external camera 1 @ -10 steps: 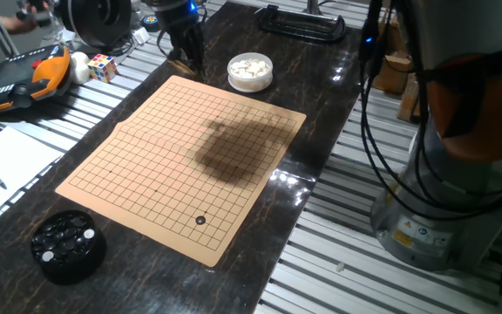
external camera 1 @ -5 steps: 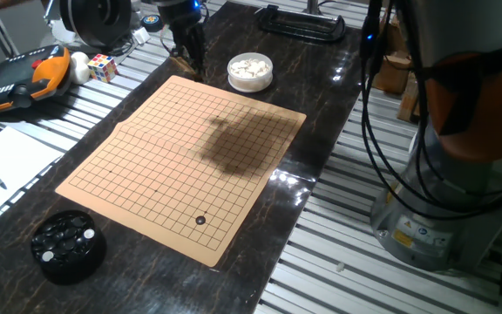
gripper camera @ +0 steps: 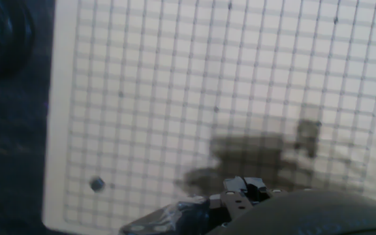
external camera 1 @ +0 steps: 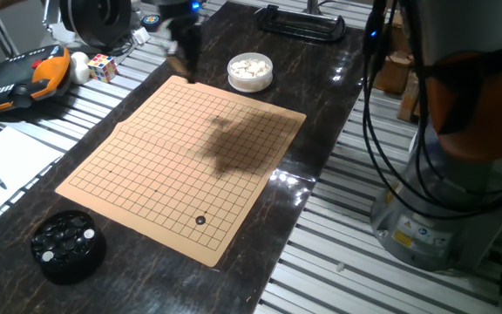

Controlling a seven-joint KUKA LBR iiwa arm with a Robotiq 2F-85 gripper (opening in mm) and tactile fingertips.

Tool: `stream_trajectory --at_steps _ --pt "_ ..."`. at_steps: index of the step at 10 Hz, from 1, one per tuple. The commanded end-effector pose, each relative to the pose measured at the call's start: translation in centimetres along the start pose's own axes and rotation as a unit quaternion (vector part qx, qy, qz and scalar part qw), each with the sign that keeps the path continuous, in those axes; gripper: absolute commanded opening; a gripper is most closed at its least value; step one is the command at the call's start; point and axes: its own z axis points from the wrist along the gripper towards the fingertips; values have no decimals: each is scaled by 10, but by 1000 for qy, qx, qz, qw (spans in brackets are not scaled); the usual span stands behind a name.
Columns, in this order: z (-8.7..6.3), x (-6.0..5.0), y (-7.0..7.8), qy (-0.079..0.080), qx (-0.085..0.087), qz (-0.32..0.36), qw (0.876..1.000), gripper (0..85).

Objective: Play the first move as black on the 3-4 point in the upper right corner of the Go board

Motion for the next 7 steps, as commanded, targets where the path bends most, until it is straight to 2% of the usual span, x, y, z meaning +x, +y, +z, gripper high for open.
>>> stream_trajectory --at_steps 1,2,3,5,7 --pt "-4 -15 22 3 0 9 1000 7" --pt "-10 -27 40 9 -1 24 1000 7" --pt "-12 -40 68 12 5 45 999 7" --pt "-6 -48 104 11 5 69 998 7" --pt "-3 -52 132 16 -6 88 996 7"
